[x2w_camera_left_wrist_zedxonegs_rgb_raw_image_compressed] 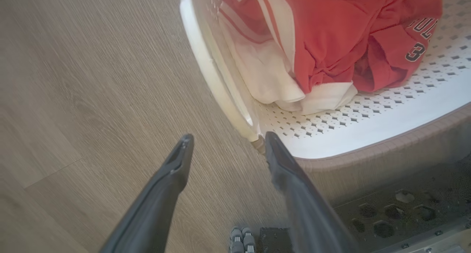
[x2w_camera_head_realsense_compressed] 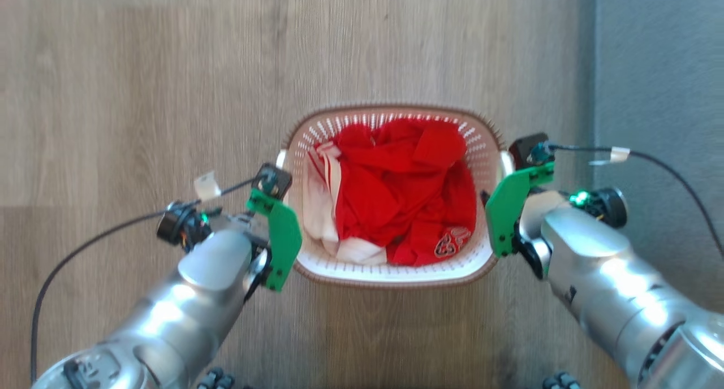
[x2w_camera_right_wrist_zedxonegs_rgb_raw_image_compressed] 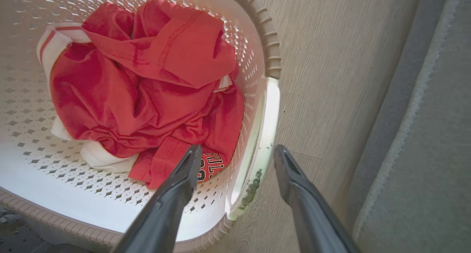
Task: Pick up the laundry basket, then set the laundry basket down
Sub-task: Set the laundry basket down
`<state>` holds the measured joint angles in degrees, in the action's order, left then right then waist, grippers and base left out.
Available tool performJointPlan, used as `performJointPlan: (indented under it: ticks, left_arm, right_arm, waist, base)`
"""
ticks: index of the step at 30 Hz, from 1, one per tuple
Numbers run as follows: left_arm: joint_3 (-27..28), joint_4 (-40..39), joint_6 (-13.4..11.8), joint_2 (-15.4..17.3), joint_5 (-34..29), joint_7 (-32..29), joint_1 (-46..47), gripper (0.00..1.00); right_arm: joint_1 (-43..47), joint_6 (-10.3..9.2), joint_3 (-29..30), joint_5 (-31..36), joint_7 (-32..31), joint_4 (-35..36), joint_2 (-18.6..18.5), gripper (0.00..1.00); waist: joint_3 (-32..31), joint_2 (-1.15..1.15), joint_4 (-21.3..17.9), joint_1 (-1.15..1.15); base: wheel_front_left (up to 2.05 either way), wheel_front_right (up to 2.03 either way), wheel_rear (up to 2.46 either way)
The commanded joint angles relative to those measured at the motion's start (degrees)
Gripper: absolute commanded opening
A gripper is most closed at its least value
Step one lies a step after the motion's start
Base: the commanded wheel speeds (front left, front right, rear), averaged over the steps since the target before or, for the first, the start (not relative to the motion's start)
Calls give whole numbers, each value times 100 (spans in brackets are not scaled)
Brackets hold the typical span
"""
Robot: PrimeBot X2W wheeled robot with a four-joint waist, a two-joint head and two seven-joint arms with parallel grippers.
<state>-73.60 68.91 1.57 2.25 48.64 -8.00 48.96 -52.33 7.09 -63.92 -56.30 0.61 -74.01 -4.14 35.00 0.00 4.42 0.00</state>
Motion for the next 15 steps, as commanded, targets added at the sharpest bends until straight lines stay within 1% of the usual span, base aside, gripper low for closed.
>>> performJointPlan:
  ticks: [1, 4, 7, 11, 15]
  left_arm:
    - [53, 35, 14, 63, 34, 123, -113, 100]
    - [105, 141, 14, 63, 105, 440, -293, 100]
    - [149, 240, -53, 68, 129, 839, -434, 100]
    - [217, 306, -121, 99, 157, 1411, -577, 100]
    - [322, 317, -241, 135, 181, 2044, -644, 100]
  right_arm:
    - [348, 40, 18, -64, 73, 59, 92, 100]
    - [514, 40, 69, -174, 199, 201, 104, 100]
    - [651, 40, 110, -268, 411, 376, 109, 100]
    - [808, 40, 182, -377, 878, 626, 61, 100]
    - [932, 40, 258, -409, 1294, 883, -30, 100]
  waist:
    - [-476, 0, -83, 0]
    - [-898, 0, -121, 0]
    - [-1285, 0, -152, 0]
    - [-1784, 0, -164, 0]
    - [-2231, 0, -171, 0]
  base:
    - [0, 0, 0]
    - [0, 0, 0]
    - [0, 0, 0]
    - [0, 0, 0]
    - [0, 0, 0]
